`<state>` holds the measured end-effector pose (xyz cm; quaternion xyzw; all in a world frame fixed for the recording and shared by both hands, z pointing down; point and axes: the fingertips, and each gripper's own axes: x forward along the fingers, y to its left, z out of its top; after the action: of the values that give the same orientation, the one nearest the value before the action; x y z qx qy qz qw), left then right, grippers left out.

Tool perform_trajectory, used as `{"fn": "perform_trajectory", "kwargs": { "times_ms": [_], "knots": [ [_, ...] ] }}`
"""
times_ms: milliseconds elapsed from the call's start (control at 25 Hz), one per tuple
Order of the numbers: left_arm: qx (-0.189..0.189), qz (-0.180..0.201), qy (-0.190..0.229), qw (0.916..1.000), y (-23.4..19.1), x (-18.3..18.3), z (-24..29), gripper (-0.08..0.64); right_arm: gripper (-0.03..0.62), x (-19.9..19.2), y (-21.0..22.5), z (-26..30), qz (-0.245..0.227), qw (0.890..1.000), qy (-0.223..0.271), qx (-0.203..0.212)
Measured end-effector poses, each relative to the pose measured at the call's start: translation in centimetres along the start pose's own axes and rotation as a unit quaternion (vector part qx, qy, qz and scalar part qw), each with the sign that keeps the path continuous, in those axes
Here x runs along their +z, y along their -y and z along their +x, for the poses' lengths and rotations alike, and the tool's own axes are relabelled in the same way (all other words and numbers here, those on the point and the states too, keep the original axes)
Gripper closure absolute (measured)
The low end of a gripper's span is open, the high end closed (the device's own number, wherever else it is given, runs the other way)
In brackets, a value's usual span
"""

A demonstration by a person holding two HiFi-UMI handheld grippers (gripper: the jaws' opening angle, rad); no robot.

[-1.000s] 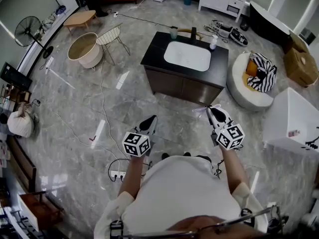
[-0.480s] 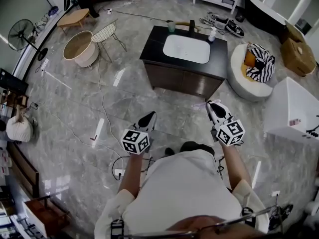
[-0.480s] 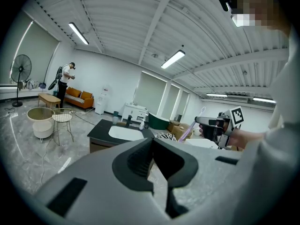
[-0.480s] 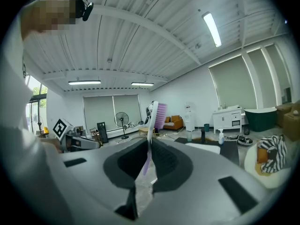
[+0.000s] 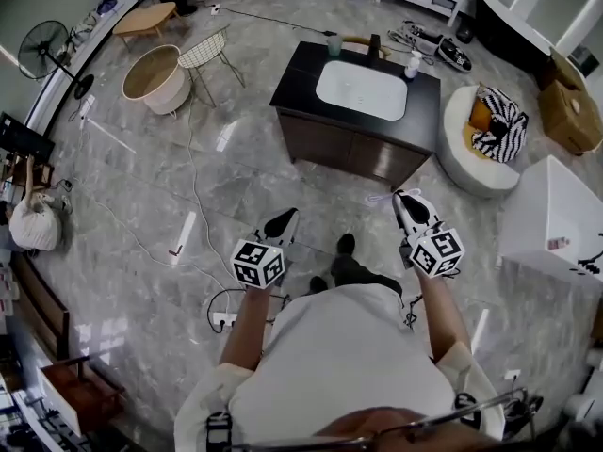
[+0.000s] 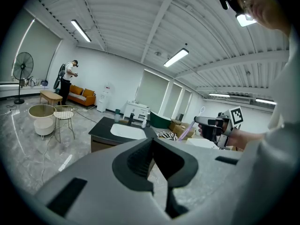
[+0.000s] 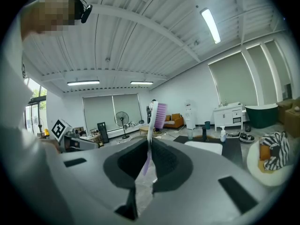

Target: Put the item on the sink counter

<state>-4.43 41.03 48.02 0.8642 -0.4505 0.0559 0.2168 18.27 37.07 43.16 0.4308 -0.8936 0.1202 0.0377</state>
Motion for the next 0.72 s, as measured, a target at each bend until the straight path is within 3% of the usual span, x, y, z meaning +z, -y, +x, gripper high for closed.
{"fn": "perform_trajectory", "kwargs": {
  "times_ms": [720],
  "knots": [
    [0.038, -0.016, -0.008, 0.9991, -5.1, 4.2, 10.8, 0.555, 0.560, 1.6, 9.5, 10.8, 0.008, 0.999, -0.021, 0.046]
  ]
}}
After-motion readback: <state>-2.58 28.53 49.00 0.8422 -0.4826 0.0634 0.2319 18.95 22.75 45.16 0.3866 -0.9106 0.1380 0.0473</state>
